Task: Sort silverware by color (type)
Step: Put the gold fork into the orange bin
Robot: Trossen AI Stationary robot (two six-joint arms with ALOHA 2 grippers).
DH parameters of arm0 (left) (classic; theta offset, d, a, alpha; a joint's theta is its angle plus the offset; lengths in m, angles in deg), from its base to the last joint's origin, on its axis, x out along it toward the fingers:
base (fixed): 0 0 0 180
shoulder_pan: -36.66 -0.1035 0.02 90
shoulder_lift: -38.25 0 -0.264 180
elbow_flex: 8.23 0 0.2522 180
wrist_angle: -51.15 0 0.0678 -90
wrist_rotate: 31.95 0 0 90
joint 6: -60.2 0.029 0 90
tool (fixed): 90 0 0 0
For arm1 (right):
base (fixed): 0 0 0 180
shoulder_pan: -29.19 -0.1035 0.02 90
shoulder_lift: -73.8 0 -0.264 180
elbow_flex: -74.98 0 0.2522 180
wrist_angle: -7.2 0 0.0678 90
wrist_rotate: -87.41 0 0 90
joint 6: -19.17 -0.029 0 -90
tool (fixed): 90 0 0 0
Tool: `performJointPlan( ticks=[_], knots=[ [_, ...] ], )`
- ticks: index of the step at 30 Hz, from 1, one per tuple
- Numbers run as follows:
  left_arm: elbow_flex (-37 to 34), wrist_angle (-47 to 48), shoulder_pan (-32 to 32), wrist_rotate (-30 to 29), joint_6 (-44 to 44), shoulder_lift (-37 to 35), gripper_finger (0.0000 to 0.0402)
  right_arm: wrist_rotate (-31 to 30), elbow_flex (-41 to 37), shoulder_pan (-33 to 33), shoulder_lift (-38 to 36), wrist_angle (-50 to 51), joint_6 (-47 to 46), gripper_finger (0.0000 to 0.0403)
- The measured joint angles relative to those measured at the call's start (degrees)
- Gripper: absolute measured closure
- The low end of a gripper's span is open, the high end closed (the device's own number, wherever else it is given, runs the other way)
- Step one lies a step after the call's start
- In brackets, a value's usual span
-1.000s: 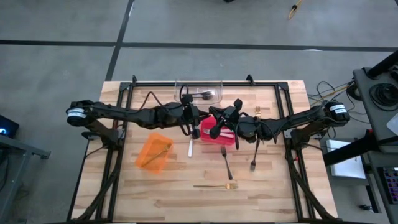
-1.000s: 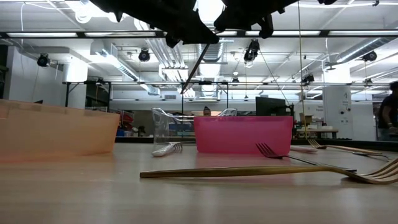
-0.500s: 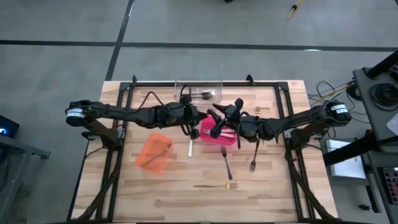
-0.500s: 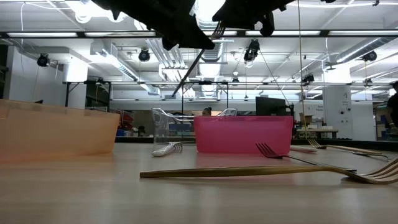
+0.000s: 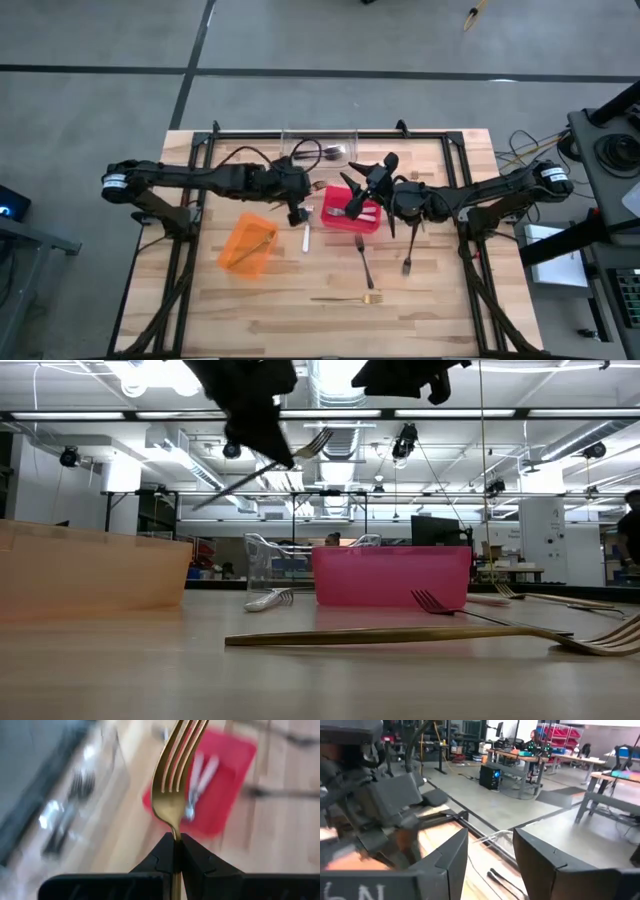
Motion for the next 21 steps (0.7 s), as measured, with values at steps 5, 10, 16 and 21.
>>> performJointPlan(
  ticks=[5,10,16,21],
  knots=[
    [-0.2,9.3,0.95,2.75,-8.35,-2.69,0.0401,-0.02,0.0,0.92,-0.03,2.03,2.25,0.0263],
    [-3.09,11.25,1.98,6.04,-17.66,-6.56,0.0401,-0.03,0.0,2.63,-0.01,5.51,2.89,0.0266],
    [-4.9,15.27,4.38,6.46,-27.26,-9.83,0.0401,-0.03,0.0,4.93,-0.01,6.57,5.46,0.0262],
    [-5.13,20.62,8.0,7.75,-36.45,-10.73,0.0401,-0.03,0.0,6.58,0.02,7.09,7.25,0.0268]
  ],
)
